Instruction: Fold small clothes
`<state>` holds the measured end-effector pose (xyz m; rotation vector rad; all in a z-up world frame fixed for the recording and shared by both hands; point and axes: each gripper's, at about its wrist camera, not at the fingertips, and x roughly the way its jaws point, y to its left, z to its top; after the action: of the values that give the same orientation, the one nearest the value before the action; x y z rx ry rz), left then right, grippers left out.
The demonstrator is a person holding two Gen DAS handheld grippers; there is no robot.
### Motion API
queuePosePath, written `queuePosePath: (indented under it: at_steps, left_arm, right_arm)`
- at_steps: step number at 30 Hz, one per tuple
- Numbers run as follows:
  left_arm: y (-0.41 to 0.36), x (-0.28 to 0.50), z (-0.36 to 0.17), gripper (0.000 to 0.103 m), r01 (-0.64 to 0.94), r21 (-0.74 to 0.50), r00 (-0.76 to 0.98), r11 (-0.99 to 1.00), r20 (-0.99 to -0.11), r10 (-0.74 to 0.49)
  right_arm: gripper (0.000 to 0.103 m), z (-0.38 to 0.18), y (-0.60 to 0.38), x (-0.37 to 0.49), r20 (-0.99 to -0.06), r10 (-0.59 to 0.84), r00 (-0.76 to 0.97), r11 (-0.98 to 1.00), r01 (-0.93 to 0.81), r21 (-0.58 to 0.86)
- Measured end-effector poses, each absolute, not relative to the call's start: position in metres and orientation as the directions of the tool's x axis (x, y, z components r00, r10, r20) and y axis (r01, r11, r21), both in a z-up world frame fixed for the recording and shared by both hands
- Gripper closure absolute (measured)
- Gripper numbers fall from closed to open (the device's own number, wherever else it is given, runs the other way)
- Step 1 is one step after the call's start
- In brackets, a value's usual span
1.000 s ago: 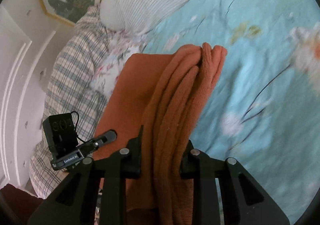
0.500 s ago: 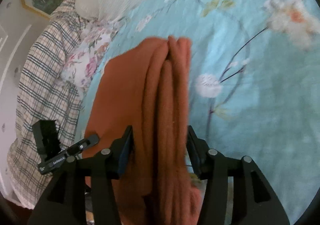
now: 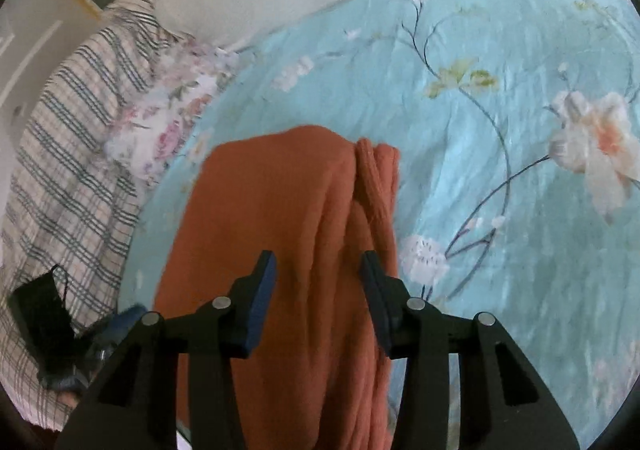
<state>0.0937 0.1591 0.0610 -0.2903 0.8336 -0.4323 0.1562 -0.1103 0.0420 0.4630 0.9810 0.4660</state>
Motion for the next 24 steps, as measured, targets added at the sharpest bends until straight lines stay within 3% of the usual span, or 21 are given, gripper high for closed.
queuePosePath:
  at_steps: [2, 3, 9, 14, 17, 24]
  left_arm:
    - [0.151, 0.094, 0.057, 0.057, 0.284, -0.407, 0.567, 0.868, -0.659, -0.495]
    - [0.147, 0.094, 0.053, 0.058, 0.295, -0.411, 0.55, 0.863, -0.665, -0.505]
    - [0.132, 0.088, 0.049, 0.061, 0.331, -0.397, 0.513, 0.856, -0.686, -0.516]
    - [0.121, 0.085, 0.047, 0.061, 0.366, -0.387, 0.491, 0.846, -0.693, -0.529]
    - [0.115, 0.087, 0.034, 0.062, 0.357, -0.369, 0.474, 0.858, -0.72, -0.507]
    - [0.117, 0.09, 0.031, 0.061, 0.345, -0.391, 0.46, 0.853, -0.722, -0.517]
  right_arm:
    - [0.088, 0.039, -0.107, 0.164, -0.657, 0.602, 0.454, 0.783, -0.177, 0.596]
    - [0.09, 0.042, -0.103, 0.166, -0.657, 0.604, 0.451, 0.784, -0.187, 0.592]
    - [0.092, 0.093, -0.118, 0.122, -0.506, 0.617, 0.603, 0.756, -0.274, 0.595]
    - [0.092, 0.036, -0.133, 0.125, -0.633, 0.53, 0.564, 0.811, -0.12, 0.572]
    - [0.091, 0.008, -0.137, 0.131, -0.639, 0.539, 0.549, 0.792, -0.071, 0.607]
    - [0.08, 0.023, -0.148, 0.123, -0.67, 0.486, 0.562, 0.824, -0.038, 0.565]
